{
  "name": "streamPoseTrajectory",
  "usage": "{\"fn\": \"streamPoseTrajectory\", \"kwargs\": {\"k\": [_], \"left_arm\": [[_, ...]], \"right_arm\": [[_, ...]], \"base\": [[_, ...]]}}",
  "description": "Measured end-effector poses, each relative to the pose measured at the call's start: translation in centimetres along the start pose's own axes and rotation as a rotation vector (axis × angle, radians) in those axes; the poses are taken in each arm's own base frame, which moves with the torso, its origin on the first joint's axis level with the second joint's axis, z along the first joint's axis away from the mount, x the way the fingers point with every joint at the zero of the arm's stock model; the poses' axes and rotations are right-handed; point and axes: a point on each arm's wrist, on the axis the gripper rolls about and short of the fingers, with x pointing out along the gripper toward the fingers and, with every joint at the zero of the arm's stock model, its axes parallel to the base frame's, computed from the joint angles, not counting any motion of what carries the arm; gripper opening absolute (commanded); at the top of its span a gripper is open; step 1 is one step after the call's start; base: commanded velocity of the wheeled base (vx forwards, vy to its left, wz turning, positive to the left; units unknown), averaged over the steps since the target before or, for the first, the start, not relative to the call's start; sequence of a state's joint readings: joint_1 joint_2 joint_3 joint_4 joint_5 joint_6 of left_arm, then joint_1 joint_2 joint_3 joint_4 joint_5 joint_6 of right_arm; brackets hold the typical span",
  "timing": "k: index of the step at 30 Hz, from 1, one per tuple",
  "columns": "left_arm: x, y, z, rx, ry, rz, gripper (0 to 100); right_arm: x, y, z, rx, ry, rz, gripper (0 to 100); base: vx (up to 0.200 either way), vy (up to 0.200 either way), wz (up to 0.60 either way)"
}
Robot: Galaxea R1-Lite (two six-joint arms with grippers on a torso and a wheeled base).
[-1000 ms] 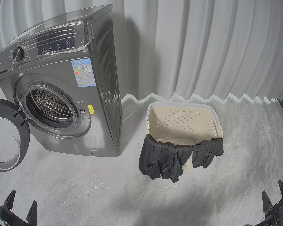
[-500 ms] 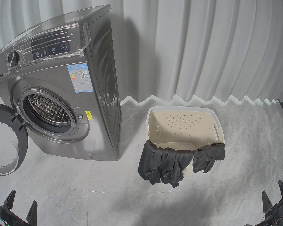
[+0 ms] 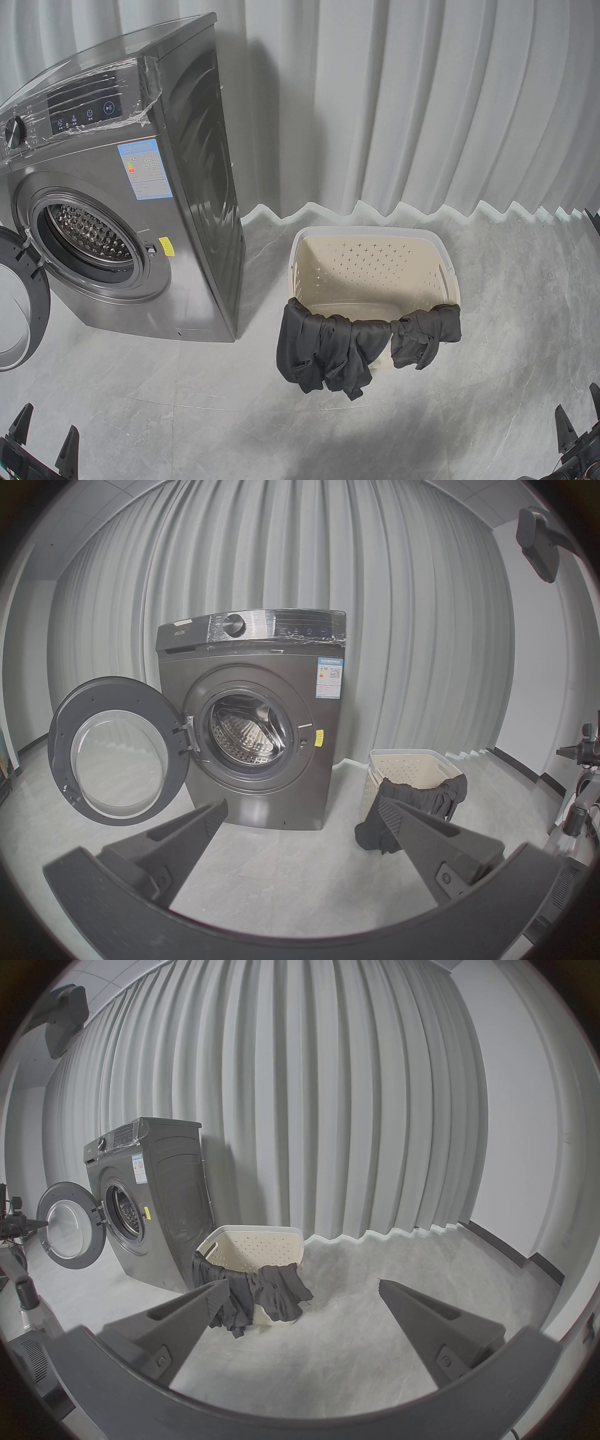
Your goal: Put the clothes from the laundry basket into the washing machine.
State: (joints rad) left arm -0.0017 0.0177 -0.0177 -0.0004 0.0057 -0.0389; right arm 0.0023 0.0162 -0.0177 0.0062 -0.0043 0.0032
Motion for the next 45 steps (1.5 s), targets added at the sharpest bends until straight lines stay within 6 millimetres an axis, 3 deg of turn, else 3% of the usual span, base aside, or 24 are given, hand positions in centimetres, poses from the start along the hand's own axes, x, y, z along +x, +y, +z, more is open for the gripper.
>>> {"fn": "streamPoseTrajectory", "kwargs": {"k": [38,41,45], "left_arm": [[0.0,0.0,0.0,0.002,0.000,0.000,100],[0.0,0.0,0.0,0.003,0.000,0.000,100],[0.0,0.0,0.0,0.003,0.000,0.000,100]], "right_arm": [[0.0,0.0,0.0,0.004,-0.002,0.001,100],[-0.1,0.0,0.5,0.003,-0.035,0.011,100],[-0.8,0.1,2.7,0.000,-0.120,0.033,100]], "base": [[0.000,-0.011,0.00],[0.000,0.000,0.00],[0.000,0.000,0.00]]}}
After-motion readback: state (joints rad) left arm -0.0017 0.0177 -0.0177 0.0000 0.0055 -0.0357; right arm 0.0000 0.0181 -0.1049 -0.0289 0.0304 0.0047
